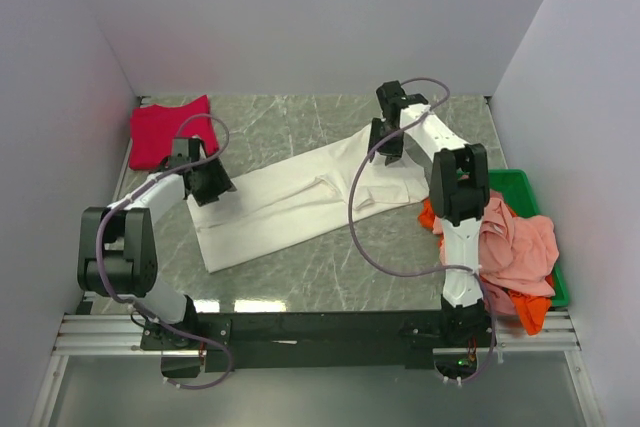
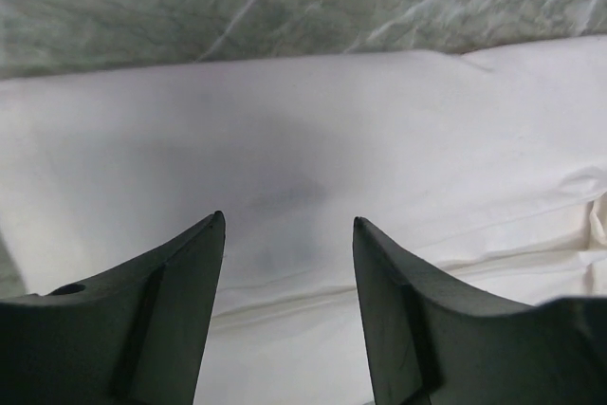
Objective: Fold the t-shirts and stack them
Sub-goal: Fold the tshirt
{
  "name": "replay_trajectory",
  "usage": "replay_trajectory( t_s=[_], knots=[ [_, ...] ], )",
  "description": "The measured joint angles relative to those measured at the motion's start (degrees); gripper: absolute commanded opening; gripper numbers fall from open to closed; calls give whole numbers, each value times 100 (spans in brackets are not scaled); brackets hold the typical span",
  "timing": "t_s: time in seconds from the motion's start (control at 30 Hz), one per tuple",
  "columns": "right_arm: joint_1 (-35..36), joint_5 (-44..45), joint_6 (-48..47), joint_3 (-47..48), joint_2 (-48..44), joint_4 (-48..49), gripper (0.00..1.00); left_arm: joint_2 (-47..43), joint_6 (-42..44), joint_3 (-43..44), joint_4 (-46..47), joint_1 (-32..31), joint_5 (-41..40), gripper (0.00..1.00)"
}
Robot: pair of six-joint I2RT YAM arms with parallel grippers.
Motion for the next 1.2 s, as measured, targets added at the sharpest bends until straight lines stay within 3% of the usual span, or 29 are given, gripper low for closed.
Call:
replay_trajectory(
  t_s=[0.33, 0.63, 1.2],
  knots=[
    [247, -485, -50, -1829, -1703, 483, 52, -28, -396, -855, 601, -48, 216, 61],
    [625, -977, 44, -3351, -1939, 960, 51, -691, -750, -1495, 699, -317, -9, 62],
    [492, -236, -87, -2962, -1423, 800, 51, -2479, -1882, -2745, 146, -1408, -164, 62]
  ],
)
